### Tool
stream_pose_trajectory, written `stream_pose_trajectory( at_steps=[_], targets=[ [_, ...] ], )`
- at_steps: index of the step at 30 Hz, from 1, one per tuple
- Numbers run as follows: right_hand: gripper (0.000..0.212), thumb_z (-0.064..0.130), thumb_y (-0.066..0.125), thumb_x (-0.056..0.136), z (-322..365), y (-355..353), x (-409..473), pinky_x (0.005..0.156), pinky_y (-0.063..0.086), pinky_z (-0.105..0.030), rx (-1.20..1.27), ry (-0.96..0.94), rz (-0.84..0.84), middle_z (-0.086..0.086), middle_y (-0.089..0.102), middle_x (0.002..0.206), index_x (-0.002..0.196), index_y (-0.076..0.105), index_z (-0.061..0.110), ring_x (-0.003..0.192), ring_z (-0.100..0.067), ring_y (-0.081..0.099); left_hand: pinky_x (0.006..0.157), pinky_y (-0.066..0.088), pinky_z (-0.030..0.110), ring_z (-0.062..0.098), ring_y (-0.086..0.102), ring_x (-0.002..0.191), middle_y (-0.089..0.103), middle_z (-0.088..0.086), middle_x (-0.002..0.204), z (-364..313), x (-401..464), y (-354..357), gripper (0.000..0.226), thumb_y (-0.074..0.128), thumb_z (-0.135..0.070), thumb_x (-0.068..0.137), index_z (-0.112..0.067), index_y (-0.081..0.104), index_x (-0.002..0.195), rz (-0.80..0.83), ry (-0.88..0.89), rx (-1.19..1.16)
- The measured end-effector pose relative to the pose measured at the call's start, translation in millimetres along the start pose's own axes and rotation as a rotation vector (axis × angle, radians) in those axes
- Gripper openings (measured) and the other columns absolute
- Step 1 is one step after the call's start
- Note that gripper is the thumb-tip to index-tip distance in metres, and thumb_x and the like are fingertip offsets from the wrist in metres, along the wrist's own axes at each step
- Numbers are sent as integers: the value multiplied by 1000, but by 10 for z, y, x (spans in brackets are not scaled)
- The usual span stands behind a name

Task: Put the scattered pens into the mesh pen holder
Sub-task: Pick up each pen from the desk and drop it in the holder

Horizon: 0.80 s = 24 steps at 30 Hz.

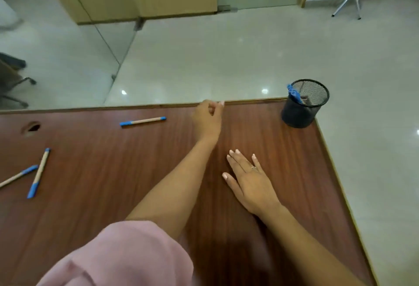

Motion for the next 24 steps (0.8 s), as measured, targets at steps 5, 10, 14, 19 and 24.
stream_pose_trajectory(
  at_steps=[5, 10, 14, 19, 24],
  targets=[
    [60, 47, 28, 98, 328, 247, 197, 117, 1, -48, -84, -50, 70, -6, 23, 156, 144, 26, 9, 144, -16, 7, 85, 57, 41, 30, 72, 77, 74, 14, 74, 1085, 123, -864, 28, 67, -34, 85, -8, 72, 76, -302, -572, 63],
    [68, 55, 13, 95, 396, 345, 387, 116, 8, -51, -209, -67, 83, -7, 21, 156, 146, 21, 10, 144, -18, 6, 53, 62, 35, 14, 63, 35, 63, 7, 56, 1489, 308, -1346, 31, 75, -26, 81, 0, 59, 87, -521, -805, -320],
    [68, 55, 14, 94, 400, 368, 451, 116, 9, -51, -213, -63, 85, -7, 23, 156, 145, 22, 10, 144, -18, 7, 35, 53, 24, 10, 54, 23, 60, 11, 53, 1579, 549, -1464, 36, 77, -25, 80, -2, 51, 71, -563, -842, -461],
    [66, 53, 18, 95, 387, 385, 455, 115, 9, -50, -207, -58, 76, -7, 24, 155, 145, 23, 11, 143, -17, 10, 34, 48, 19, 8, 48, 20, 58, 8, 45, 1672, 706, -1513, 26, 82, -9, 70, -2, 59, 63, -477, -871, -322],
    [65, 53, 20, 95, 394, 375, 448, 116, 11, -51, -197, -55, 67, -7, 26, 155, 145, 24, 11, 144, -18, 12, 38, 49, 19, 9, 52, 22, 64, 8, 49, 1611, 681, -1511, 20, 77, -14, 67, -1, 67, 79, -400, -850, -174]
  ],
)
Point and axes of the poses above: each hand's wrist, its own x-axis towards the middle knuckle, its own y-axis out of the palm, z = x × y, the point moved 6 cm from there along x, towards the middle knuckle
